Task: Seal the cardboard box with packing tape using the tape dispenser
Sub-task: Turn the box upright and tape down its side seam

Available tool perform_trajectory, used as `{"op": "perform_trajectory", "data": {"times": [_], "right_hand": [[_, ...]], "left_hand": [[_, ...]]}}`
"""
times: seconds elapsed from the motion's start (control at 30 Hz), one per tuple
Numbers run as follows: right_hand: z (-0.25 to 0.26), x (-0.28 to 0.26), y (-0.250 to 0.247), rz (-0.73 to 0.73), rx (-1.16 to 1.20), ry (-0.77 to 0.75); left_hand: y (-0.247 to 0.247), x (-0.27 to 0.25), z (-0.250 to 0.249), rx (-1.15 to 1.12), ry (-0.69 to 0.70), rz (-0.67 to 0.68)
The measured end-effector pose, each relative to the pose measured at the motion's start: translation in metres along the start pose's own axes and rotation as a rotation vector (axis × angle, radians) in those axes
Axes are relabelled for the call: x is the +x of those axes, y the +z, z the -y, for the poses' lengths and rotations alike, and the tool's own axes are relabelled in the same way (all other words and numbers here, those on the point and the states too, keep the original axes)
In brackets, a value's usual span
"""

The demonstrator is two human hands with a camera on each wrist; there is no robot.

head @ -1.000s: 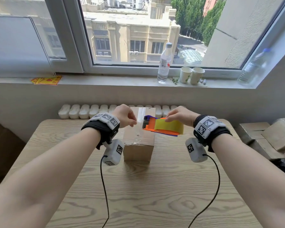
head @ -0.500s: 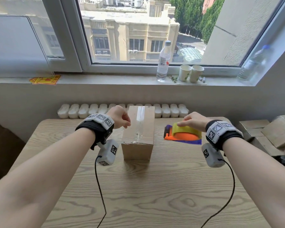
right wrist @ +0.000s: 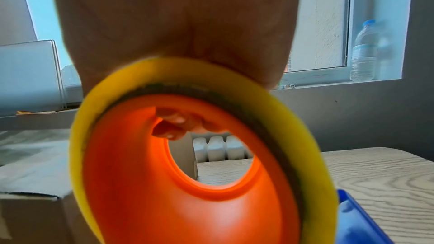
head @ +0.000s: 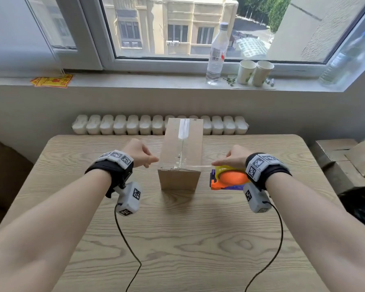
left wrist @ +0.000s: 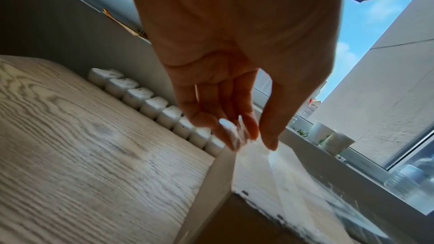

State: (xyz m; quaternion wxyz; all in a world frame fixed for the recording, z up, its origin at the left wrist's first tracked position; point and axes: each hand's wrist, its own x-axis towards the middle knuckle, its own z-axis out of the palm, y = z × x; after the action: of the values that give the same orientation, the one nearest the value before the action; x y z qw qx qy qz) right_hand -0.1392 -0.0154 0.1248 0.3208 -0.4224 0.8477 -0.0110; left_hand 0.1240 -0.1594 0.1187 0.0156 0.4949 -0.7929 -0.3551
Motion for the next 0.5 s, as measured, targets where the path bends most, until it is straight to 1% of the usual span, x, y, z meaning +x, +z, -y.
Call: {"op": "perform_trajectory", "data": {"times": [0.23,0.5], "right_hand": [[0.002,0.013,0.009,0.019,-0.018,0.007],[-0.001,0.019,0.018,0.029,-0.048,0.017]], "left_hand": [[0.013,0.008,0.013,-0.044,-0.041,0.033],[0.017,0.018,0.02,-0.044,-0.034,0.054]]}}
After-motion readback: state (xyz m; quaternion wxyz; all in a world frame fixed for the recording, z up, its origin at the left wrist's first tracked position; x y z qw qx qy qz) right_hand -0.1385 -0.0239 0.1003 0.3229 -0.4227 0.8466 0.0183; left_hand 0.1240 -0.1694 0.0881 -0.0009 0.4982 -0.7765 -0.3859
